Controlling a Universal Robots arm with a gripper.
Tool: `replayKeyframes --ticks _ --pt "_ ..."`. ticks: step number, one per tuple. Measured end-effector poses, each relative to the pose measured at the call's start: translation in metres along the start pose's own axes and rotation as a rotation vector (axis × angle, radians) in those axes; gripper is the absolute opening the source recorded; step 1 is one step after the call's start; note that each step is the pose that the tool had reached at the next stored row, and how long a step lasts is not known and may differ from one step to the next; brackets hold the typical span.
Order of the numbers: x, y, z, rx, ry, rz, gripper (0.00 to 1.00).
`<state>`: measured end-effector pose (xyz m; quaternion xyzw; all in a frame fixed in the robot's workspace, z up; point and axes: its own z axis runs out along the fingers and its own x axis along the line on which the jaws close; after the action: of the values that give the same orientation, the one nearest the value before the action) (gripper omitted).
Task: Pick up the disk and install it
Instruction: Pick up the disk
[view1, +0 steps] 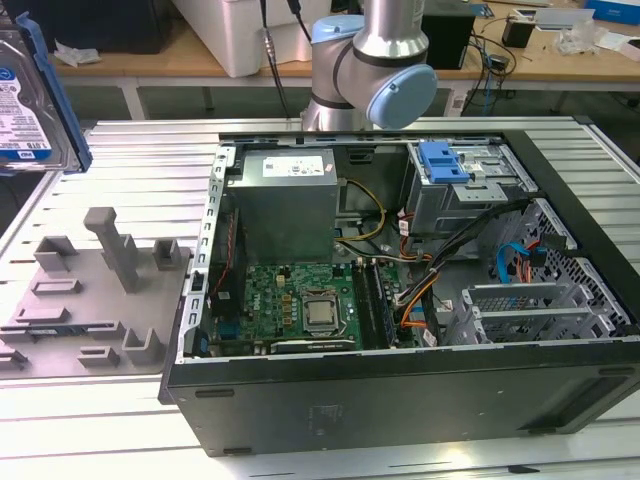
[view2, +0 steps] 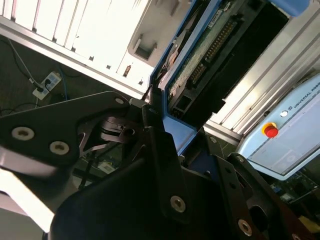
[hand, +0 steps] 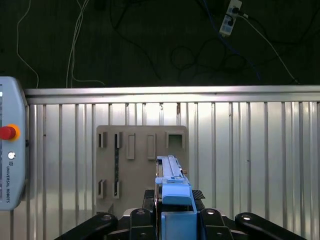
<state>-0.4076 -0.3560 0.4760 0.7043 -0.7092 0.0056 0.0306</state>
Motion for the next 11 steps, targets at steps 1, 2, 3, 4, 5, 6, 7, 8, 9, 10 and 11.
replayKeyframes --ticks 1,2,3,4,5,6,7,8,9,10,11 --pt "0.0005 -0.0019 -0.0006 0.0000 0.0000 0.000 0.37" --pt "0.0015 -0.0052 -0.0017 0.0001 0.0000 0.000 0.37" --pt "0.0019 -0.0067 -0.0022 0.0000 0.0000 0.000 0.37" --pt "0.0024 -0.0084 -0.0027 0.0000 0.0000 0.000 0.37" --pt "0.0036 -0.0119 -0.0036 0.0000 0.0001 0.000 0.37" --pt "0.0042 -0.0136 -0.0041 0.0000 0.0001 0.000 0.37" --pt "0.0048 -0.0154 -0.0046 0.0000 0.0000 0.000 0.37" --pt "0.0055 -0.0172 -0.0050 0.0000 0.0000 0.000 0.37" --pt "0.0064 -0.0192 -0.0055 0.0000 0.0000 0.000 0.37" --pt "0.0075 -0.0215 -0.0060 0.0000 0.0000 0.000 0.37" --pt "0.0091 -0.0244 -0.0068 -0.0002 0.0001 0.000 0.37"
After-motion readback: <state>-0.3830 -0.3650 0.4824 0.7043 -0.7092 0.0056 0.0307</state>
